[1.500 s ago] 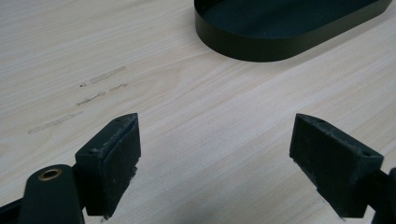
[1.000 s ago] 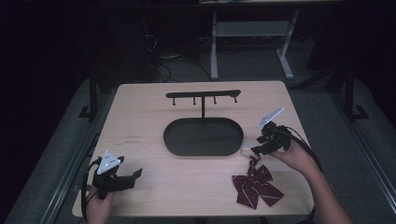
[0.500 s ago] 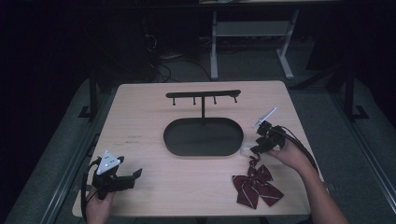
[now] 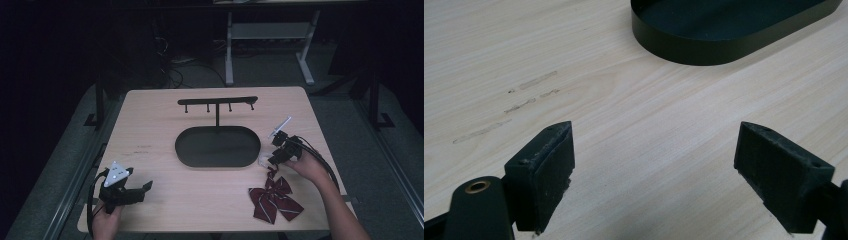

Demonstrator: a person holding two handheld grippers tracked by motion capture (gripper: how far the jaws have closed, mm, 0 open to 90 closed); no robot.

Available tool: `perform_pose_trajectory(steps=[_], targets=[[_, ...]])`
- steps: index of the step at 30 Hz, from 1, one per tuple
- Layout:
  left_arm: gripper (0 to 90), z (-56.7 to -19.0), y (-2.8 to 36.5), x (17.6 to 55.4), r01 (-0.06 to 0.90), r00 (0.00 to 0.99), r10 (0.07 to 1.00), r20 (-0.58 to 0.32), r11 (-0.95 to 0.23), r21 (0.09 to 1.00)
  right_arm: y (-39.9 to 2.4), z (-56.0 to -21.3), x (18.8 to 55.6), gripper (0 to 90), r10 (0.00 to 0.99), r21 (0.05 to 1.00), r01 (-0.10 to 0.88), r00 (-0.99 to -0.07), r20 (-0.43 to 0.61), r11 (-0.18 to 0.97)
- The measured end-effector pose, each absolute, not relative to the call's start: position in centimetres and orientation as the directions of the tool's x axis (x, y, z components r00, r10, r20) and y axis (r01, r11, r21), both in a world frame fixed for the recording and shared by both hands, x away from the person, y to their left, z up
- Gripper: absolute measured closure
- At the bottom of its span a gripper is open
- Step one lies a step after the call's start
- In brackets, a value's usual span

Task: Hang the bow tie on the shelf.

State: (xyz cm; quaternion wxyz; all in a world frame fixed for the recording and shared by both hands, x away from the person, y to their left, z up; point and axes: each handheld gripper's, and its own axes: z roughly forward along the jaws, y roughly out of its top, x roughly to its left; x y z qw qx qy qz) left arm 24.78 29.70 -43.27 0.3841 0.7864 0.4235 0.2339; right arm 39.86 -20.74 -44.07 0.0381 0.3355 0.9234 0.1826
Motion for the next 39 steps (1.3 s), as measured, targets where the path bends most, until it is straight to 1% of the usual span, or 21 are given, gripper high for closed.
perform_pose_trajectory(steps=[1,2,3,5,6,7,11,13,16,23,28,31,32,35,39], targets=[[16.1,-43.3,29.7,24.8,0.486,0.532,0.846,0.043,-0.346,0.802,-20.7,-44.1,39.9,61.4,0.634,0.363,0.606,-0.772,0.052,0.708],[16.1,-43.2,29.7,24.8,0.484,0.531,0.846,0.044,-0.346,0.803,-20.6,-44.1,39.8,64.6,0.635,0.36,0.603,-0.772,0.037,0.712],[16.1,-43.2,29.7,24.8,0.484,0.531,0.846,0.044,-0.346,0.803,-20.6,-44.1,39.8,64.6,0.635,0.36,0.603,-0.772,0.037,0.712],[16.1,-43.2,29.7,24.8,0.486,0.531,0.846,0.042,-0.344,0.803,-20.5,-44.1,39.8,68.0,0.635,0.359,0.599,-0.772,0.022,0.716],[16.1,-43.2,29.7,24.8,0.486,0.532,0.846,0.042,-0.346,0.802,-20.5,-44.1,39.8,72.5,0.634,0.353,0.596,-0.774,0.01,0.722],[16.1,-43.2,29.7,24.8,0.486,0.532,0.846,0.042,-0.346,0.802,-20.5,-44.1,39.8,72.5,0.634,0.353,0.596,-0.774,0.01,0.722],[16.1,-43.2,29.7,24.8,0.487,0.532,0.846,0.042,-0.346,0.802,-20.5,-44.3,39.9,77.9,0.638,0.342,0.598,-0.77,-0.007,0.725],[16.1,-43.3,29.7,24.8,0.487,0.532,0.846,0.042,-0.346,0.802,-20.5,-44.3,39.9,78.6,0.638,0.341,0.597,-0.77,-0.01,0.726],[16.1,-43.2,29.6,24.8,0.487,0.533,0.845,0.043,-0.347,0.802,-20.6,-44.4,39.9,83.9,0.637,0.337,0.594,-0.77,-0.025,0.731],[16.1,-43.2,29.7,24.8,0.487,0.532,0.845,0.042,-0.347,0.802,-20.8,-44.3,40.0,86.8,0.637,0.341,0.595,-0.77,-0.015,0.728],[16.1,-43.2,29.6,24.8,0.484,0.533,0.845,0.043,-0.346,0.804,-21.2,-43.8,39.8,87.4,0.636,0.368,0.599,-0.771,0.024,0.712],[16.1,-43.2,29.6,24.8,0.485,0.536,0.843,0.048,-0.354,0.8,-21.3,-43.2,39.6,87.5,0.613,0.379,0.577,-0.79,0.032,0.724],[16.1,-43.3,29.6,24.8,0.482,0.534,0.844,0.047,-0.349,0.804,-21.3,-42.7,39.3,87.5,0.584,0.382,0.554,-0.81,0.045,0.739],[16.1,-43.3,29.6,24.8,0.479,0.533,0.845,0.046,-0.346,0.807,-21.2,-42.4,39.1,87.7,0.566,0.39,0.539,-0.823,0.054,0.746],[16.1,-43.3,29.5,24.8,0.48,0.532,0.845,0.046,-0.346,0.806,-20.9,-41.7,38.6,87.7,0.518,0.407,0.511,-0.849,0.104,0.757]])
